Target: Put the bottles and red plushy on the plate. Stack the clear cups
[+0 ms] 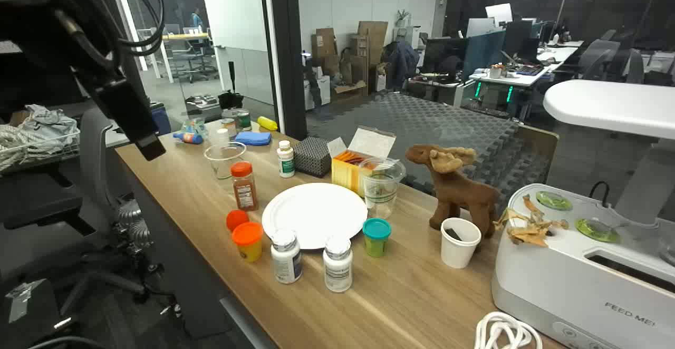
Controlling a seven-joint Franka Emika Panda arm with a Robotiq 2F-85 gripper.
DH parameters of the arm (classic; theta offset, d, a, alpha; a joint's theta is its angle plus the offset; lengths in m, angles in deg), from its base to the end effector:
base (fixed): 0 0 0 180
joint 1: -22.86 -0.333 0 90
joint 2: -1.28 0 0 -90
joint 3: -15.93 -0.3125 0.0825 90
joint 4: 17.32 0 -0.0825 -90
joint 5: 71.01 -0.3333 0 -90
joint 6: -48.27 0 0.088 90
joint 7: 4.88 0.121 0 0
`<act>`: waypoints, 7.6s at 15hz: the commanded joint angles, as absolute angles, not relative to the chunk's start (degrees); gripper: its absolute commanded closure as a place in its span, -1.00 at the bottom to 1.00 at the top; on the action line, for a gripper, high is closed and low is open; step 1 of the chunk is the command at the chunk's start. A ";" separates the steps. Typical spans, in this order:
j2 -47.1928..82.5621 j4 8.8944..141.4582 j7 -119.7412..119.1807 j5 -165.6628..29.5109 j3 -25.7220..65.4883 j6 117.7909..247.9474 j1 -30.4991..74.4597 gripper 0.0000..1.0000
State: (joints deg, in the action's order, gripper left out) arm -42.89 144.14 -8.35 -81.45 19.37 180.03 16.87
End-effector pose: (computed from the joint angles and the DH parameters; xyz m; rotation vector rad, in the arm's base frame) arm 0.2906 0.0191 0.4403 -2.9271 -0.0179 -0.3670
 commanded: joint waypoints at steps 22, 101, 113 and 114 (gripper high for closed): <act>-34.40 136.98 -7.68 -81.63 18.72 179.76 17.47 -1.00; 37.70 68.38 25.19 -59.67 21.48 161.44 10.61 0.70; 28.06 77.92 29.56 -61.35 21.39 167.84 13.13 -1.00; 26.20 79.17 29.68 -62.09 20.92 167.56 13.34 -1.00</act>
State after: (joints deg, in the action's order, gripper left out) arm 33.15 73.19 28.25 -60.49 21.45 166.34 13.18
